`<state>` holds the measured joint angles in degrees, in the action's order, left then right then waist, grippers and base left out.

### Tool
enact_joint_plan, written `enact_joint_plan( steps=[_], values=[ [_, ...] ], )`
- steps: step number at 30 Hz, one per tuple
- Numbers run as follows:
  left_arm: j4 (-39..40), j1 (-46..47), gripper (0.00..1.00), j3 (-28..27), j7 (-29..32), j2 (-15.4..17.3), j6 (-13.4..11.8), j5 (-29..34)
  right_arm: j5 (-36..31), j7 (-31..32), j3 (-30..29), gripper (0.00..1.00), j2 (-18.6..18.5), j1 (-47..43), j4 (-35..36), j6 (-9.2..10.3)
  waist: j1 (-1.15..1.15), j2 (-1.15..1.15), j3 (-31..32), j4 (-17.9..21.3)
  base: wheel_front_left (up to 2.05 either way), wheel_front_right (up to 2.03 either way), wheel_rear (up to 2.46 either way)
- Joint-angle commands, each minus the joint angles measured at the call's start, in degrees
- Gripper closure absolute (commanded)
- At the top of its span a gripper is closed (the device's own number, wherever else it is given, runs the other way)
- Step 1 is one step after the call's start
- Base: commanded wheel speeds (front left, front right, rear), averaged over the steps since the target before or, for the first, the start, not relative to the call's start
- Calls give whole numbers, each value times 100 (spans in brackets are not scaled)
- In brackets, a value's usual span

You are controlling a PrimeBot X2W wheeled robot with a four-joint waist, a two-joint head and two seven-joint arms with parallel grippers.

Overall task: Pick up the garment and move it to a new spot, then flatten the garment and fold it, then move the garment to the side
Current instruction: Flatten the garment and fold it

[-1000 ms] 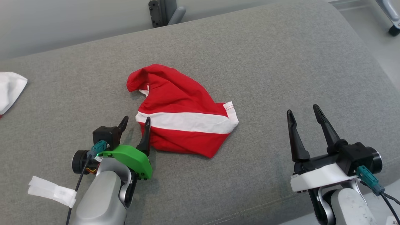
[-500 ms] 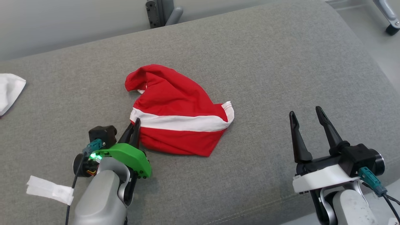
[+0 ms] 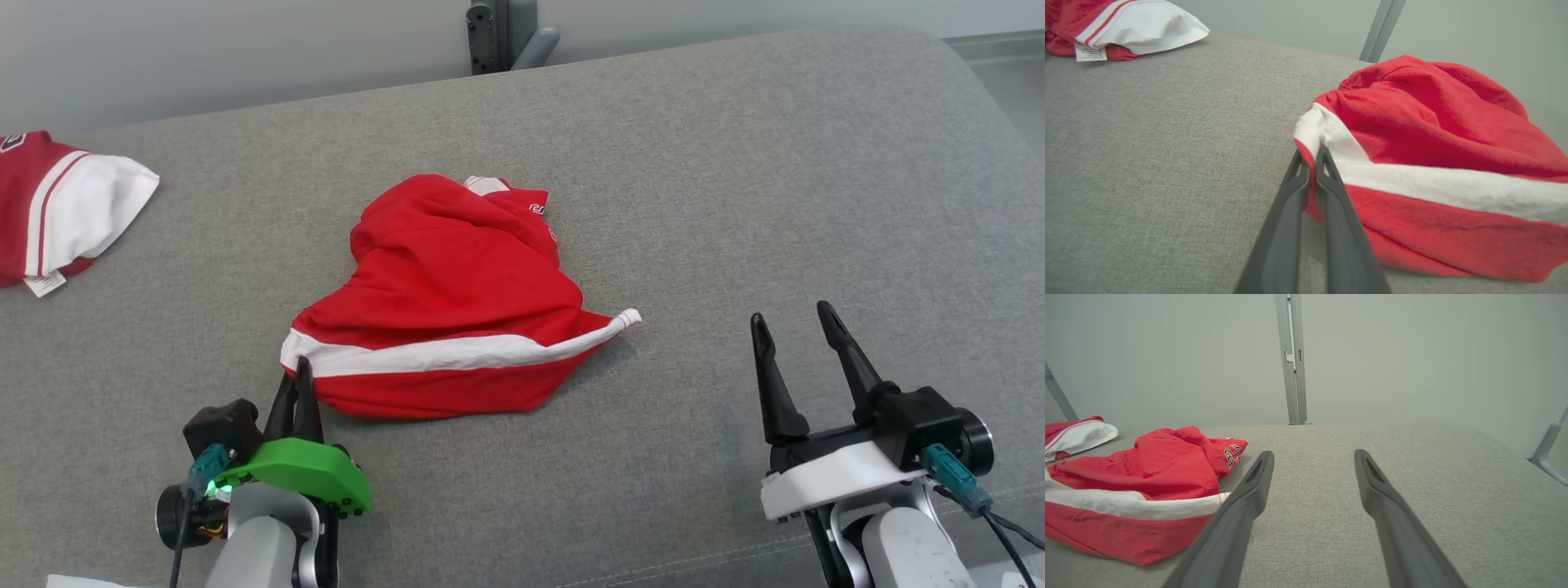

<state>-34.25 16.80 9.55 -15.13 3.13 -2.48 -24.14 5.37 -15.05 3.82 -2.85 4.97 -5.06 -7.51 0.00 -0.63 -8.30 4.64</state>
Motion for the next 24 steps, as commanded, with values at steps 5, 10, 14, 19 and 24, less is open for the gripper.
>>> enact_joint_plan(
  steps=[5,10,14,19,24],
  values=[
    [250,-341,100,121,-3,-19,-138,-33,-33,-19,73,0,-7,80,-233,4,0,63,2,-149,0,0,0],
    [484,-558,100,528,-3,-20,-225,-353,-33,-19,112,0,-7,116,-376,4,0,63,14,-220,0,0,0],
    [656,-649,96,752,-3,-18,-254,-495,15,-19,168,0,-6,167,-466,4,0,63,22,-279,0,0,0],
    [1152,-751,0,854,-3,-15,-343,-466,-40,-19,249,0,-7,435,-733,4,0,63,40,-417,0,0,0],
    [1684,-897,0,695,-3,-16,-444,-249,-81,-19,269,0,-7,804,-1322,4,0,63,80,-588,0,0,0]
  ],
)
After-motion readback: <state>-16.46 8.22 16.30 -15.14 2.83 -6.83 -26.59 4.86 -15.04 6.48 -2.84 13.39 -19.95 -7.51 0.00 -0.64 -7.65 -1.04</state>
